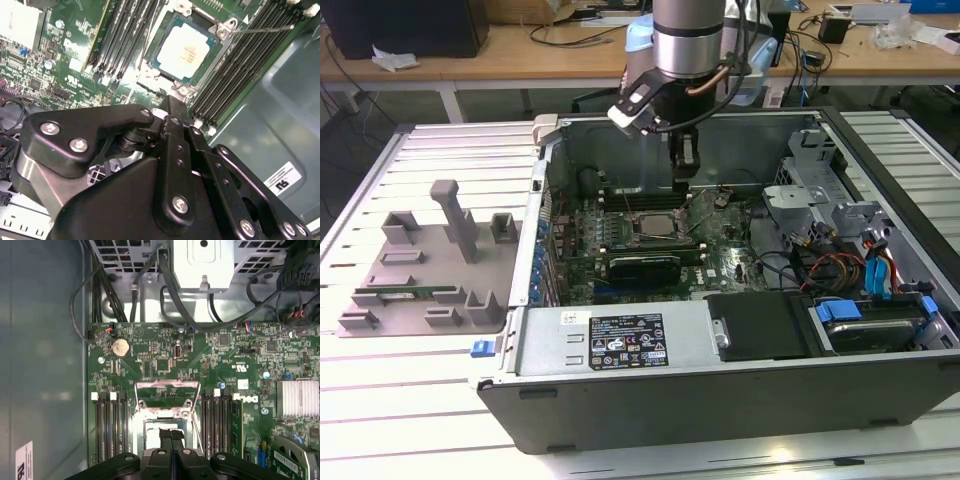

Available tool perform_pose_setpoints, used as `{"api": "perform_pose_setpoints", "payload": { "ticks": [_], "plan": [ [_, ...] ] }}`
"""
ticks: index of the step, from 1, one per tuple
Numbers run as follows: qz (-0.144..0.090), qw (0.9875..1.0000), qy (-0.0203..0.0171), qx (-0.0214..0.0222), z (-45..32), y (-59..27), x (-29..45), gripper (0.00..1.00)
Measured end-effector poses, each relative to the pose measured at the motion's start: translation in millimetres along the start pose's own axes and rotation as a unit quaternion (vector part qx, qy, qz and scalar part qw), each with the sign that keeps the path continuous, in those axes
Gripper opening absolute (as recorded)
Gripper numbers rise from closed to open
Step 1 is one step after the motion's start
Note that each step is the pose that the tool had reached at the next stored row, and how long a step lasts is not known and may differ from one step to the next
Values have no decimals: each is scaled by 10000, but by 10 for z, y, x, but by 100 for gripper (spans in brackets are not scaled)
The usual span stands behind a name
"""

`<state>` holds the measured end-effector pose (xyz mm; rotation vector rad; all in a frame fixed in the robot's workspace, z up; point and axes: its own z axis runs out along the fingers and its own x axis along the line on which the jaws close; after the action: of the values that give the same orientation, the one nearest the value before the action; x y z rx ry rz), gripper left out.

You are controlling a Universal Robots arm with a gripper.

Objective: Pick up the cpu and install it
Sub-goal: 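Close the cpu cover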

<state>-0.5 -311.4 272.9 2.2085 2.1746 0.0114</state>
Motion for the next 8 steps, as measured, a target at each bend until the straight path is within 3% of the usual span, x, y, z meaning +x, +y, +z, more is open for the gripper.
{"api": "perform_pose_setpoints", "payload": {
  "ticks": [8],
  "plan": [
    [0, 10000, 0, 0, 4, 117, 2, 11]
  ]
}}
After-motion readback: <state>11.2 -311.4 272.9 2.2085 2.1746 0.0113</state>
